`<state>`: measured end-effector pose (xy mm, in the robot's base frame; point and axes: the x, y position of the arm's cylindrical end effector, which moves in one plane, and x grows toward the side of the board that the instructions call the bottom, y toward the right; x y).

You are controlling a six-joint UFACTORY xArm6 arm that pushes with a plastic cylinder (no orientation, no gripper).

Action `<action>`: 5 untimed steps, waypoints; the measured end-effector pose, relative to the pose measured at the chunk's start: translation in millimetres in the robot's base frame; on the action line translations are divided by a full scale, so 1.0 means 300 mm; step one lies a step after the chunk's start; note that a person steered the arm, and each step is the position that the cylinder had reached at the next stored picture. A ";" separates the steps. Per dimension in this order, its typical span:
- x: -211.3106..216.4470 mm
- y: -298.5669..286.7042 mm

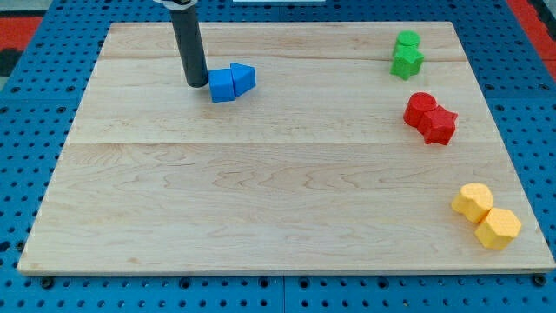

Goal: Tap the green circle to left

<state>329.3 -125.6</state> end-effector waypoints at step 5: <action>0.431 0.404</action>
<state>458.7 -4.4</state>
